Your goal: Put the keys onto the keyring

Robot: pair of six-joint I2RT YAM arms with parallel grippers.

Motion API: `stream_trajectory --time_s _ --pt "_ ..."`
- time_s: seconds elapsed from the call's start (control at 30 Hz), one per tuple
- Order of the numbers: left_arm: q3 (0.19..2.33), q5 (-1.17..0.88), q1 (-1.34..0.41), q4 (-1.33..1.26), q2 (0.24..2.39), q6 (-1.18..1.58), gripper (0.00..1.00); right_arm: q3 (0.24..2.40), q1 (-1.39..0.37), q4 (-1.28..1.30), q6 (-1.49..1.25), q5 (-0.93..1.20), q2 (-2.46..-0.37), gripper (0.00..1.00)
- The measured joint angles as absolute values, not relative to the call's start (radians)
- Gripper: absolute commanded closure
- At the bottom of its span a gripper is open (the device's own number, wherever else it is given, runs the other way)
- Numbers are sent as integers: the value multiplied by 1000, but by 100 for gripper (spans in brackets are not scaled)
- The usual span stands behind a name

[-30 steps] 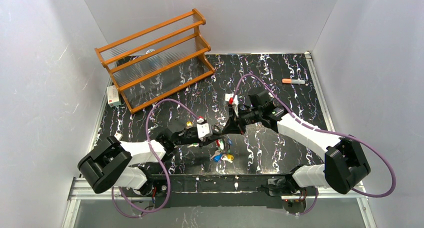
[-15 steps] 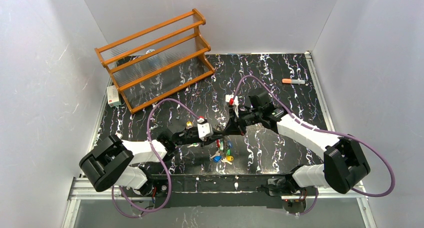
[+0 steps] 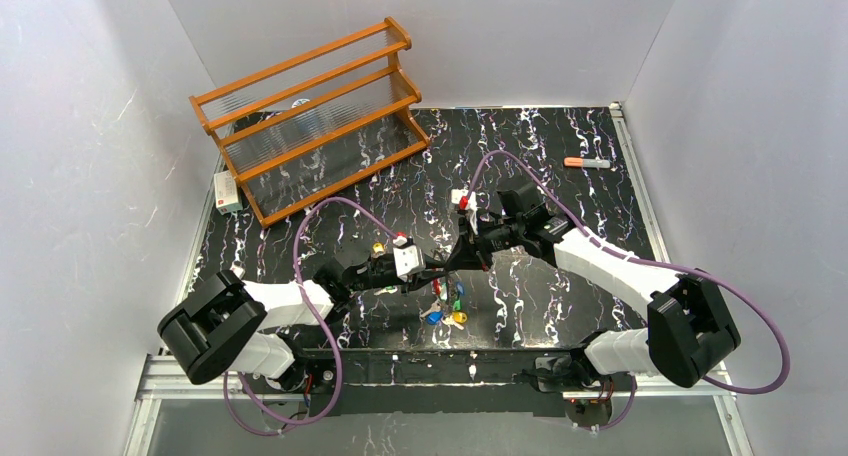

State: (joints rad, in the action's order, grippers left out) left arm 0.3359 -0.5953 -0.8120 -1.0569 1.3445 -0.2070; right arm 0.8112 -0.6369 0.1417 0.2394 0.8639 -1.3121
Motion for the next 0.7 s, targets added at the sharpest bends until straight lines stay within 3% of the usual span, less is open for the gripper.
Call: stream_trajectory --time_s 0.17,0.27,0.37,0.7 --pt "336 -596 -812 -1066 1355 -200 84 811 -637 138 238 867 -1312 99" --pt "336 -595 -815 -1069 1371 -195 96 811 -637 132 236 867 -1312 99" --pt "336 -588 -815 -1071 1377 -194 100 810 -637 132 234 868 -1312 99" --pt "334 -576 -816 -1071 1375 -194 100 810 -637 131 234 866 -1312 99"
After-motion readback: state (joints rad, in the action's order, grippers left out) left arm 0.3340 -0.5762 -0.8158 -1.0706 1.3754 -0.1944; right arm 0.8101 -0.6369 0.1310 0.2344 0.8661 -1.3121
